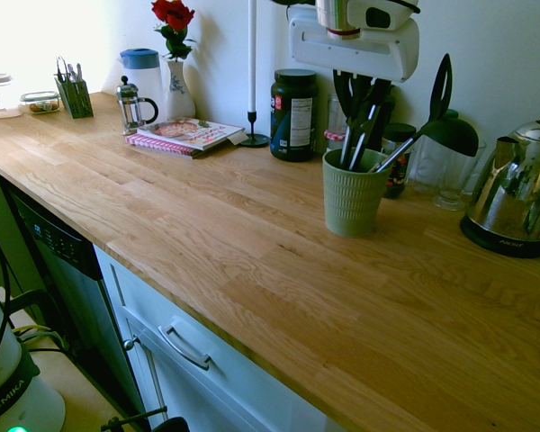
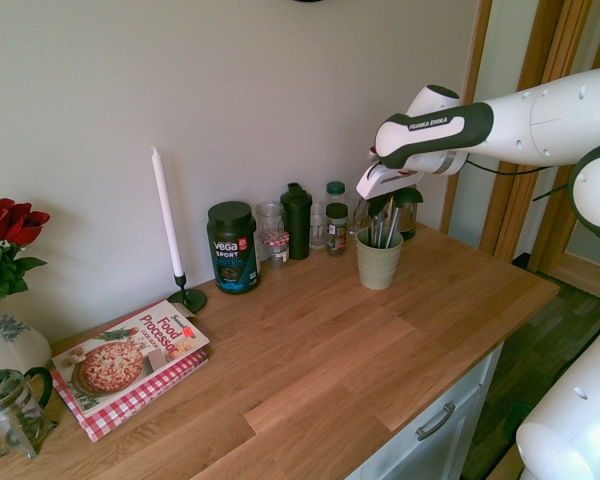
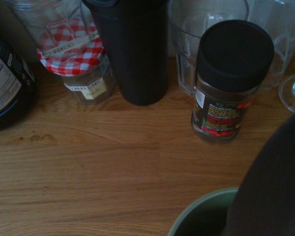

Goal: Put the tongs back in the holder

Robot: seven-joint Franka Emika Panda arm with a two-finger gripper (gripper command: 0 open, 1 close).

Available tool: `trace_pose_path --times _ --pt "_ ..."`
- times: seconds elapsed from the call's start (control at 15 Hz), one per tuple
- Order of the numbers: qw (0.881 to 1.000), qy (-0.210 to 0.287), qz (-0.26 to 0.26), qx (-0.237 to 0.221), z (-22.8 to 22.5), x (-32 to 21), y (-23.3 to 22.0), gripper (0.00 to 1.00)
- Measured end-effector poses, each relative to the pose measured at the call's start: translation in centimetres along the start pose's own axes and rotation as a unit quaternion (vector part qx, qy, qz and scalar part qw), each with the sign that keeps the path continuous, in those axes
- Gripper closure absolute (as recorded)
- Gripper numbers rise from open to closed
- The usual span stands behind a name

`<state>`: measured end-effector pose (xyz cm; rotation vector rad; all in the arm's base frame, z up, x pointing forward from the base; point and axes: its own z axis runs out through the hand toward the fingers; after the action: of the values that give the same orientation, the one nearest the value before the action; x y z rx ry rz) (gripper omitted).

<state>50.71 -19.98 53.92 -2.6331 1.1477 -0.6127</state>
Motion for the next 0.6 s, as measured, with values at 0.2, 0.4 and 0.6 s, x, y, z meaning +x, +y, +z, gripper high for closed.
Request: trace_pose_path --times 0.2,0.4,0.6 --pt "1.000 0.022 -0.012 0.019 -4.2 0.3 -1.5 0.00" --pt "0.999 0.022 -0.018 0.021 -6.3 -0.5 -2.3 0.00" --pt "0.997 -0.036 0.007 -0.062 -5.4 -4.4 -3.9 0.00"
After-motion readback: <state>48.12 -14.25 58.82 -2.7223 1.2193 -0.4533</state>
